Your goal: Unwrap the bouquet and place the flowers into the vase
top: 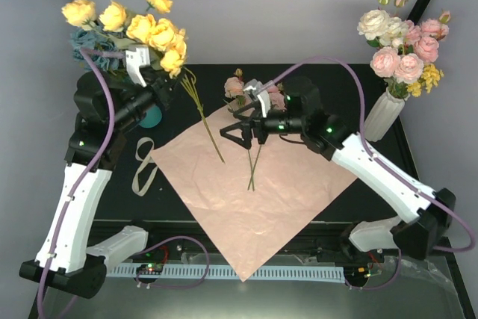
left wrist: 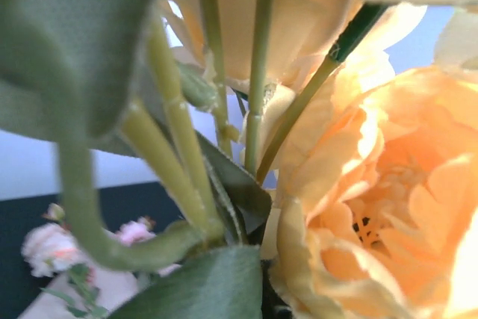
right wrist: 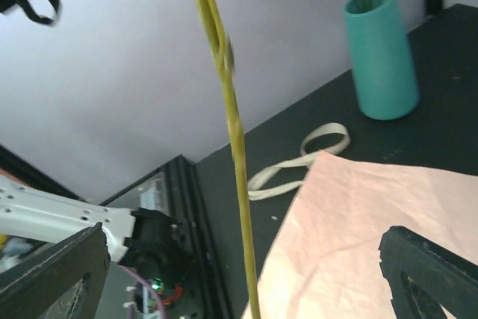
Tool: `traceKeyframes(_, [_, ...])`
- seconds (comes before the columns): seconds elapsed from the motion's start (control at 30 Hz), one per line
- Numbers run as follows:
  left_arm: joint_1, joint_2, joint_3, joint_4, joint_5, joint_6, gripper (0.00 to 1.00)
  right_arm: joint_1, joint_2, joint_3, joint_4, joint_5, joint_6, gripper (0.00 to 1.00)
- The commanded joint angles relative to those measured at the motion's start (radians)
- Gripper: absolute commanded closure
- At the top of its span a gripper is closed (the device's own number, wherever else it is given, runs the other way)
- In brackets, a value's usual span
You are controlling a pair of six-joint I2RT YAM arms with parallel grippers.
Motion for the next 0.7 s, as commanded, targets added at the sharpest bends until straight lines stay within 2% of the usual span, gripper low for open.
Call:
traceKeyframes(0.0, [0.005, 0.037, 0.137, -0.097, -0.206, 0.153, 0.98, 0.003, -0.104, -0.107, 0.047, 0.193, -0.061, 0.00])
traceKeyframes(0.17, [0.020, 0.113, 0.309, -0.163, -0.324, 0.278, 0.98, 0.002, -0.146, -0.149, 0.046, 0.279, -0.063, 0.00])
traceKeyframes(0.33, [0.034, 0.194, 0.442, -0.157, -0.430, 0.383, 0.98, 0.003, -0.149, -0.146, 0.031, 0.337, -0.060, 0.00])
traceKeyframes(0.53, [0.049, 0.252, 0.485, -0.072, -0.513, 0.532, 0.98, 0.003, -0.146, -0.136, 0.012, 0.346, -0.096, 0.00])
traceKeyframes(0.67, [0.067, 0.258, 0.425, 0.034, -0.554, 0.660, 0.98, 0.002, -0.147, -0.135, -0.008, 0.348, -0.111, 0.00])
